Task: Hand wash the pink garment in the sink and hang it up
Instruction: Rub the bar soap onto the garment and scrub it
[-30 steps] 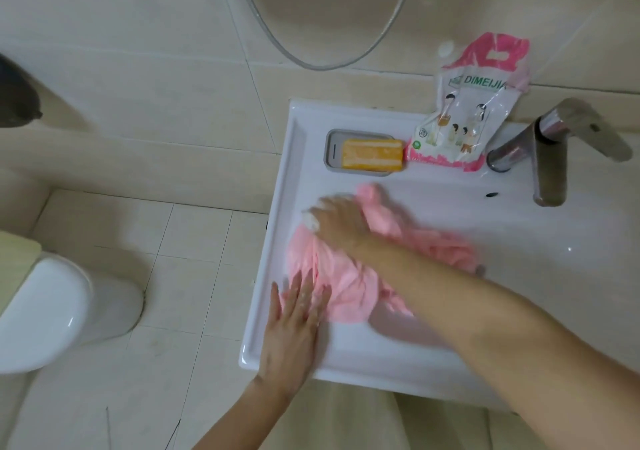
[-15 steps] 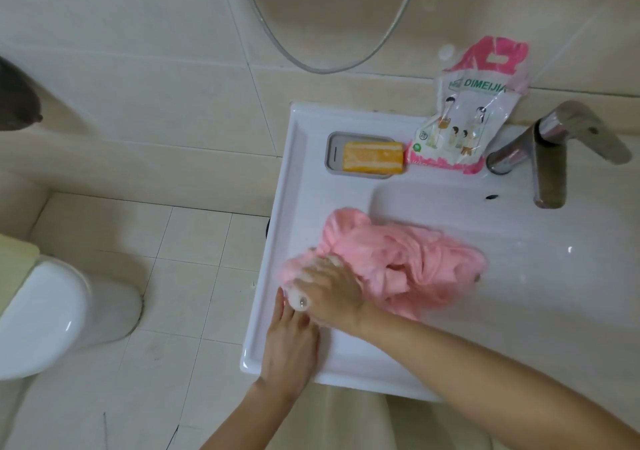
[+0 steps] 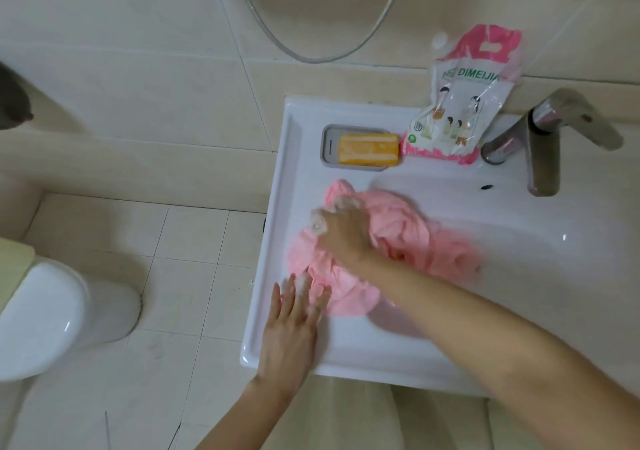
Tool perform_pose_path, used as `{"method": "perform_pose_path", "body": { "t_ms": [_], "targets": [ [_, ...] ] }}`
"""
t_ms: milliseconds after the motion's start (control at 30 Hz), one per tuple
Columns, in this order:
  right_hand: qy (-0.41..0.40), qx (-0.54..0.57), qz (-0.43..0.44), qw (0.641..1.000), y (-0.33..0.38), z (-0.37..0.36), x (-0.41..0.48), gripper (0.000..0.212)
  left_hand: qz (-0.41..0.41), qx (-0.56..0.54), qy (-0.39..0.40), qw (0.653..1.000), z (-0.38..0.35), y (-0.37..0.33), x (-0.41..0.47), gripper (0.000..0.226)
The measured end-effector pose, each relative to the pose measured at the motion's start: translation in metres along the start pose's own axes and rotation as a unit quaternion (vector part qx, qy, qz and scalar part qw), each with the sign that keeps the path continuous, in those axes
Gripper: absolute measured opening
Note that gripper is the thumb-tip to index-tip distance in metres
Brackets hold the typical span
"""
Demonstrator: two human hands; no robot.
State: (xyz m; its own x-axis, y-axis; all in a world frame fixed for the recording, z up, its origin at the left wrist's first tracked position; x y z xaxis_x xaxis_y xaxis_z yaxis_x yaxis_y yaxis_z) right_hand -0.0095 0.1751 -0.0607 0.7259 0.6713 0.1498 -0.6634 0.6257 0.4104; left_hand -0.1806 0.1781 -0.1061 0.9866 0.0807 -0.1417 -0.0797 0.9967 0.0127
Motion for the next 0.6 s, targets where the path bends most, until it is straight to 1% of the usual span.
{"method": "perform_pose_path", "body": {
  "t_ms": [33,67,100,133,167,200,233,267,300,333,367,400,433,500,533,567,600],
  "targets": [
    [0.035,0.007,0.047,0.998,0.009,-0.011,-0.022,0.023,0.002,0.000,-0.004,1.000,0.000,0.000,0.001,0.056],
    [0.019,0.038,0.099,0.994,0.009,-0.027,-0.043,0.006,-0.001,-0.003,-0.004,1.000,-0.001,0.000,0.002,0.054],
    [0.048,0.080,0.107,0.990,0.002,-0.035,-0.047,0.013,-0.005,-0.010,-0.003,1.000,-0.002,0.001,0.002,0.053],
    [0.085,0.094,0.069,0.989,-0.011,-0.035,-0.033,0.019,-0.010,-0.018,-0.003,1.000,-0.002,0.002,0.001,0.055],
    [0.103,0.045,0.019,0.993,-0.027,-0.031,-0.010,0.017,-0.012,-0.025,-0.009,1.000,-0.001,0.003,0.000,0.059],
    [0.083,-0.005,0.013,0.996,-0.041,-0.029,0.015,0.012,-0.013,-0.033,-0.019,0.999,-0.001,0.004,-0.001,0.062],
    [0.067,0.014,0.003,0.998,-0.050,-0.025,0.031,0.004,-0.016,-0.046,-0.026,0.998,-0.001,0.004,-0.002,0.064],
    [0.040,0.060,-0.013,0.997,-0.057,-0.020,0.040,0.009,-0.018,-0.060,-0.031,0.998,0.000,0.005,-0.002,0.064],
    [0.024,0.118,-0.075,0.990,-0.064,-0.012,0.039,0.012,-0.016,-0.078,-0.034,0.996,0.001,0.007,-0.002,0.061],
    [-0.004,0.166,-0.135,0.977,-0.076,-0.007,0.033,0.007,-0.015,-0.092,-0.040,0.995,0.002,0.009,-0.002,0.056],
    [-0.048,0.200,-0.194,0.959,-0.093,0.006,0.025,0.011,-0.016,-0.102,-0.046,0.994,0.003,0.010,-0.002,0.050],
    [-0.054,0.225,-0.253,0.939,-0.115,0.010,0.018,0.025,-0.020,-0.106,-0.045,0.993,0.003,0.011,-0.003,0.046],
    [-0.023,0.287,-0.297,0.910,-0.136,0.012,0.013,0.038,-0.024,-0.104,-0.042,0.993,0.003,0.012,-0.003,0.045],
    [0.114,0.394,-0.342,0.845,-0.159,0.006,0.007,0.062,-0.024,-0.101,-0.035,0.994,0.006,0.014,-0.003,0.044],
    [0.174,0.408,-0.349,0.826,-0.163,0.000,0.003,0.073,-0.019,-0.103,-0.046,0.993,0.010,0.014,-0.002,0.044],
    [0.222,0.390,-0.361,0.817,-0.165,-0.007,-0.004,0.078,-0.014,-0.110,-0.072,0.991,0.016,0.013,-0.001,0.044],
    [0.254,0.354,-0.366,0.822,-0.168,-0.011,-0.011,0.072,-0.014,-0.125,-0.094,0.988,0.020,0.011,0.000,0.046]
  ]
}}
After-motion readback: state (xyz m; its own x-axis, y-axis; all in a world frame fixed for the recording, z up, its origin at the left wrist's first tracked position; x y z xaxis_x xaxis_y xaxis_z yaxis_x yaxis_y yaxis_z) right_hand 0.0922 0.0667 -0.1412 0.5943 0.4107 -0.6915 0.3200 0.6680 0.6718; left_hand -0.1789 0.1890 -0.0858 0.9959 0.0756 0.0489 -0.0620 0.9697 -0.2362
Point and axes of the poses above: each hand's wrist, its own x-axis towards the middle knuckle, its own z-axis out of the back of the hand, y = z × x, the point moved 3 cm from there along x, towards the middle knuckle, and after that the axes turned 9 degrees about -z, right-handed, at the moved point
